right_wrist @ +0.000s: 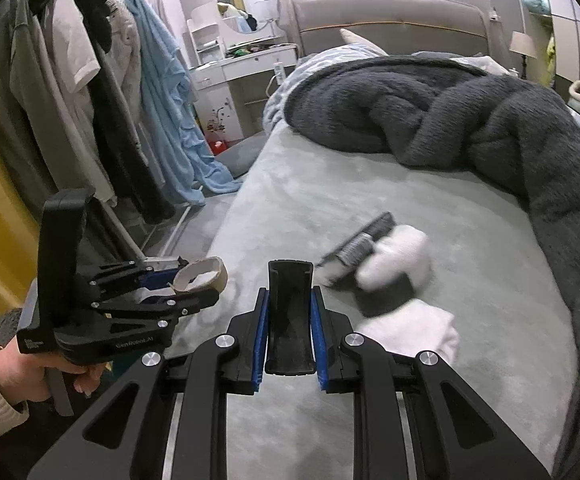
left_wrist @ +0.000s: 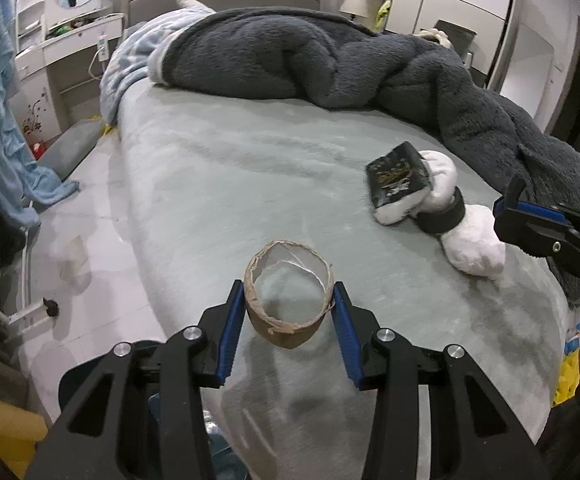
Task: Collect trash
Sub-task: 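Carry the tape core and black clip over the teal bin with both tools, then open both tools to drop the tape core and black clip into the bin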
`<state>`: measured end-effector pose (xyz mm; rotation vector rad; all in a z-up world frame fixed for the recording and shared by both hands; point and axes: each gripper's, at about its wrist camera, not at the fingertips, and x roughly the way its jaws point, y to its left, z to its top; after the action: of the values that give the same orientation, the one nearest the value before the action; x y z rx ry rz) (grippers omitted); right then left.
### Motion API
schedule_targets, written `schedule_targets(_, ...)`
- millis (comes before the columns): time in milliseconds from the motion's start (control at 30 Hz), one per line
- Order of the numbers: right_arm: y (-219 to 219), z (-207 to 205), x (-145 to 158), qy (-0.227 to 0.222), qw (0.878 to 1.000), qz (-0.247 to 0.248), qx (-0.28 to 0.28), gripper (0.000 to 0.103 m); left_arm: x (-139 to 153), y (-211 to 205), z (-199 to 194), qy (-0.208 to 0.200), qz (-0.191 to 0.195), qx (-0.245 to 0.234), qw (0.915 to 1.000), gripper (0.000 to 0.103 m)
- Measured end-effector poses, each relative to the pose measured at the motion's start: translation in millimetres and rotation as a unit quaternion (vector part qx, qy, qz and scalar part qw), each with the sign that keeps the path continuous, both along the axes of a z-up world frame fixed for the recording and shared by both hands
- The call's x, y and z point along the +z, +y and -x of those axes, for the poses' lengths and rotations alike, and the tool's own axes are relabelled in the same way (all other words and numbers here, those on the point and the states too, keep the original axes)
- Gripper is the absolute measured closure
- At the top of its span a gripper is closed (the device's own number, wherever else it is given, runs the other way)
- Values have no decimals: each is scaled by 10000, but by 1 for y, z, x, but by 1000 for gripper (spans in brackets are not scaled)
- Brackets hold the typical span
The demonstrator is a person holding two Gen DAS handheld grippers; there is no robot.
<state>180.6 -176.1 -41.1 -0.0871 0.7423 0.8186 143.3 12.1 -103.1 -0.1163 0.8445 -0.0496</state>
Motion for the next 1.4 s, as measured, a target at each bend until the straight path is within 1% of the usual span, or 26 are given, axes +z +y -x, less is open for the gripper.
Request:
schedule_targets(167,22,3,4,-16,9999,36,155,83,1,18,10,38,39,214,9998,57)
schedule_targets(400,58,9,9,-27,9992,125,377,83,-4,43,23,208,-40,421,9989,57)
schedule_targets(433,69,12,10,-33,9989,141,453,83,-6,47,24,252,-32,465,9986,57)
schedule_targets(567,89,16,10,44,9981,128,601,83,-15,67,30,460,23,633,9969,57)
schedule_targets(667,107,19,7,78,9971,193,727,83,-24,81,33,653,-6,752,9950,57)
schedule_targets(800,130,23,2,131,9957,268,877,83,-35,99,39,931,64,860,9919,57)
schedule_targets(1033,171,32,-5,216,9922,383,1170,83,-56,134,53,1379,318,1106,9837,57)
schedule_targets(1133,186,33,-13,295,9905,452,1268,83,-62,143,57,1504,282,1164,9813,57)
schedule_targets(1233,200,35,-20,385,9887,501,1359,83,-70,154,62,1648,325,1230,9781,57)
schedule_targets(1400,225,41,-33,602,9842,621,1542,83,-85,168,68,1906,527,1218,9727,57)
